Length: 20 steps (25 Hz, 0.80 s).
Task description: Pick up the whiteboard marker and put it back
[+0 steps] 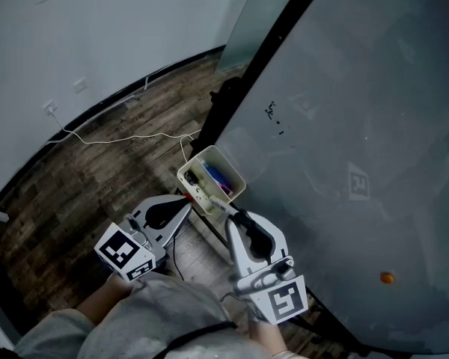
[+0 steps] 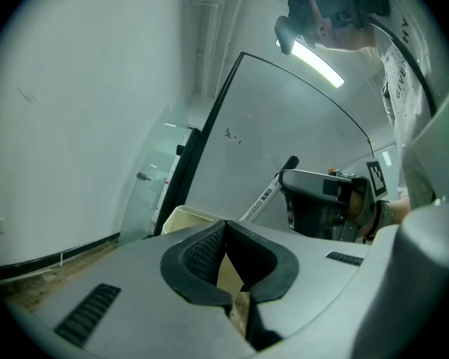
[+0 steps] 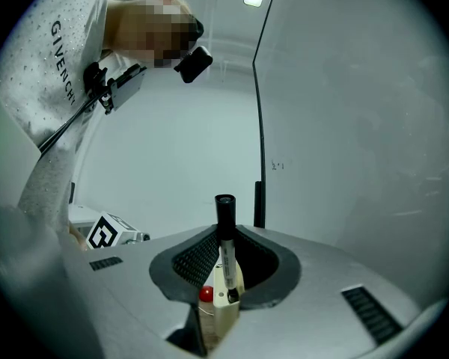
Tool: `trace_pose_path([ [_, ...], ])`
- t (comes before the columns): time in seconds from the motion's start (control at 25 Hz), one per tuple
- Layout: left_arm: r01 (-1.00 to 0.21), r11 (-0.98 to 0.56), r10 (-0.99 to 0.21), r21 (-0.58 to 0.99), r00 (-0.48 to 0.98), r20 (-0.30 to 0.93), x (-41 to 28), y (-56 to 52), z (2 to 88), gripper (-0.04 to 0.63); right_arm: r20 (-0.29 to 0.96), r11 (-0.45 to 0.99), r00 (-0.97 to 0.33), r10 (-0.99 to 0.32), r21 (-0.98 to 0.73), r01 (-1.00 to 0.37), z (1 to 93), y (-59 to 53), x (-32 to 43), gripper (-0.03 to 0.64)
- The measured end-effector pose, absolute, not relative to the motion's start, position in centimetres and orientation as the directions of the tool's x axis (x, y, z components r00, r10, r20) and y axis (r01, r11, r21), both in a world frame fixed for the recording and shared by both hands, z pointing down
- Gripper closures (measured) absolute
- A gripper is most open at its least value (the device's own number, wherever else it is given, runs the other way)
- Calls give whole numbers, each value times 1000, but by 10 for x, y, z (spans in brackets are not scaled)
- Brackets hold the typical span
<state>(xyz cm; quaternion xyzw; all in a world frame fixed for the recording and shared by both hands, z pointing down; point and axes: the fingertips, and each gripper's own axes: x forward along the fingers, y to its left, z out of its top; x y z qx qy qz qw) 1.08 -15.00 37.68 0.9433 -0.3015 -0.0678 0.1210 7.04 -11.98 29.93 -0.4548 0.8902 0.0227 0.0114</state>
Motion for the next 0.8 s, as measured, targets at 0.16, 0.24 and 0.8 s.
trace_pose_path([
  [0.16, -554, -789, -587, 267, 807, -59, 12, -150, 375, 580, -49, 595, -596, -802, 30, -803, 292, -118, 70, 540],
  [0.24, -555, -788, -588, 267, 807, -58, 12, -150, 375, 580, -49, 601, -602, -797, 34, -798, 290, -118, 69, 540],
  [0.8, -566, -786, -596, 249, 801, -62, 13, -149, 371, 580, -95, 644, -645, -758, 47, -763, 272, -115, 61, 540],
])
